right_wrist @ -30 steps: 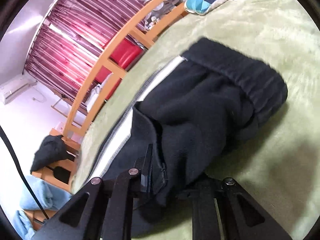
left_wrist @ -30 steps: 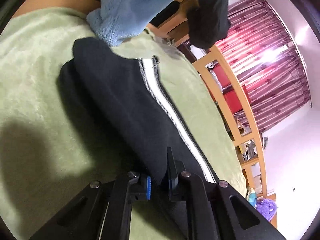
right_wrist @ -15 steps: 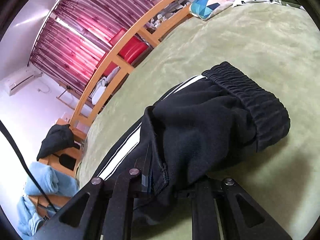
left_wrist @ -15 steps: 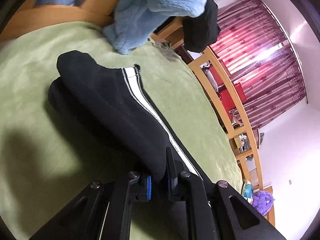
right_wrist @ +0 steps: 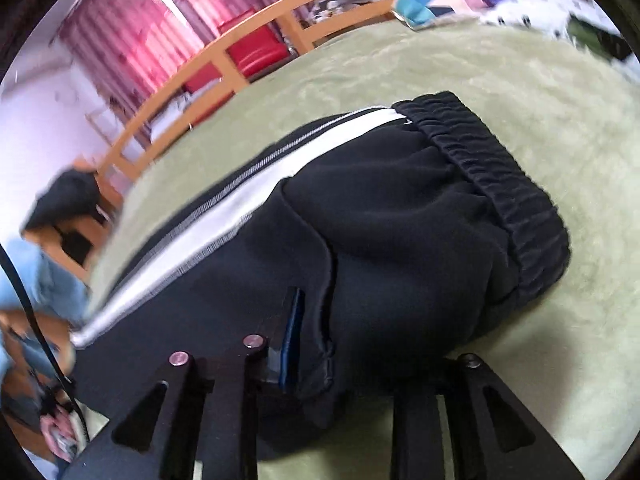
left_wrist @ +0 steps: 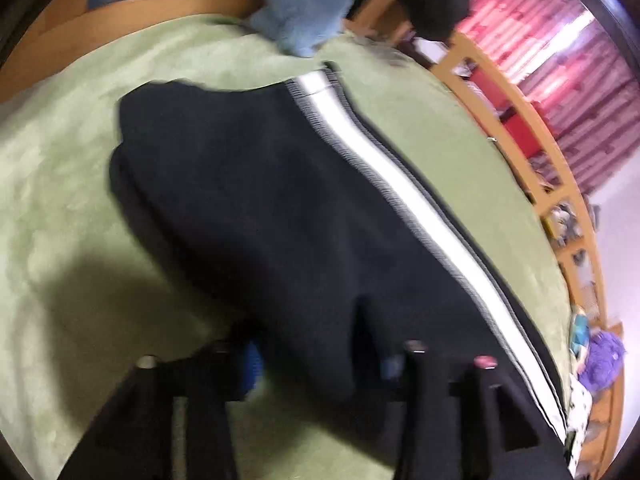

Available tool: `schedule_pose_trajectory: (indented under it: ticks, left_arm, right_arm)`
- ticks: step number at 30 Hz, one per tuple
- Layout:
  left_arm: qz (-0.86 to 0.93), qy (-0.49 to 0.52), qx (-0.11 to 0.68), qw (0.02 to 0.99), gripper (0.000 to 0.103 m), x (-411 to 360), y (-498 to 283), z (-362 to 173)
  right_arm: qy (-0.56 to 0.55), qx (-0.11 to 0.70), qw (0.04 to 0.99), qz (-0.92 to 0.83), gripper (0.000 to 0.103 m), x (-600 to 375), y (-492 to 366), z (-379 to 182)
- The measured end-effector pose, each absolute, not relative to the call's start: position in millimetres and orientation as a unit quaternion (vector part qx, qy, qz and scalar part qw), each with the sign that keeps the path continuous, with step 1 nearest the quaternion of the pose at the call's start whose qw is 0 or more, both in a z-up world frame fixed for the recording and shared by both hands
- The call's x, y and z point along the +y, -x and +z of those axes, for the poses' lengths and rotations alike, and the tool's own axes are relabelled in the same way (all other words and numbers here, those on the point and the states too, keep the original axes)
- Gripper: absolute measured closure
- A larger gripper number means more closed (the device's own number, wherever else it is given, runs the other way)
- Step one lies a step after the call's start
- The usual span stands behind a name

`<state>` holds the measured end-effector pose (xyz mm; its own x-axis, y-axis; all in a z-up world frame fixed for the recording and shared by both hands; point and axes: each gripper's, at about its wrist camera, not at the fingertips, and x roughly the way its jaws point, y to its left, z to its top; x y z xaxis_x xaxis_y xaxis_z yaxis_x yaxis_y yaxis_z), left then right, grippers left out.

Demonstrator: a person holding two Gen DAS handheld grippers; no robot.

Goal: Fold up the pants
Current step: 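Smooth the pants flat and open both tools, releasing the fabric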

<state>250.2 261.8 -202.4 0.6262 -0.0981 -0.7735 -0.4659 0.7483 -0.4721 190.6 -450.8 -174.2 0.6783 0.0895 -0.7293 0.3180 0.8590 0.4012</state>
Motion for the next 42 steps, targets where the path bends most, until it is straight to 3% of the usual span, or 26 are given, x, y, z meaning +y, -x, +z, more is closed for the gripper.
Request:
schedule_pose_trajectory:
  ticks: [2,4,9,11,19,27,35,36,38,39,40,42]
  left_arm:
    - [0.105,0.359,0.399,0.837,0.052,270.0,-237.4,-201.9]
    - [0.114,0.355,0.392,0.841,0.039,280.1,-226.3,-199.0]
    - [0.105,0.361,0.383,0.844,0.035,302.9,-218.1,-196.3]
    - [0.102,0.362,0.379,0.845,0.035,309.3,-216.6,-195.3]
    - [0.116,0.406,0.360,0.832,0.035,347.8,-191.0,-184.1]
    - [0.067,0.495,0.356,0.790,0.035,364.3,-213.9,-225.7]
    - [0.099,0.519,0.326,0.784,0.037,376.8,-241.3,-228.1]
    - [0.105,0.517,0.323,0.786,0.038,378.6,-241.9,-226.5]
    - [0.127,0.505,0.318,0.793,0.054,378.8,-245.7,-222.4]
    - [0.132,0.495,0.318,0.798,0.069,377.7,-245.1,-219.9]
    - [0.135,0.482,0.317,0.806,0.078,375.3,-245.5,-215.4]
    - [0.127,0.456,0.309,0.825,0.087,369.0,-246.0,-202.5]
  right_arm:
    - [-0.220,0.405,0.885,-0.072,0.072,-443.7,-182.2,-169.0]
    - [-0.175,0.413,0.890,-0.082,0.069,-434.9,-169.2,-159.1]
    - [-0.113,0.412,0.898,-0.108,0.064,-411.1,-151.2,-133.1]
    - [-0.109,0.404,0.901,-0.113,0.057,-398.0,-150.7,-127.4]
    - [-0.062,0.421,0.899,-0.100,0.056,-349.3,-134.2,-113.5]
    - [-0.106,0.398,0.909,-0.066,0.056,-317.9,-139.5,-110.4]
    - [-0.089,0.394,0.914,-0.024,0.056,-271.8,-154.9,-110.4]
    - [-0.089,0.397,0.913,-0.021,0.056,-267.5,-157.3,-113.6]
    - [-0.087,0.405,0.910,-0.021,0.056,-264.7,-161.0,-119.6]
    - [-0.088,0.409,0.908,-0.022,0.056,-263.2,-162.9,-124.8]
    - [-0.088,0.413,0.906,-0.021,0.056,-262.3,-164.7,-129.7]
    - [-0.077,0.425,0.901,-0.029,0.056,-261.6,-168.5,-140.6]
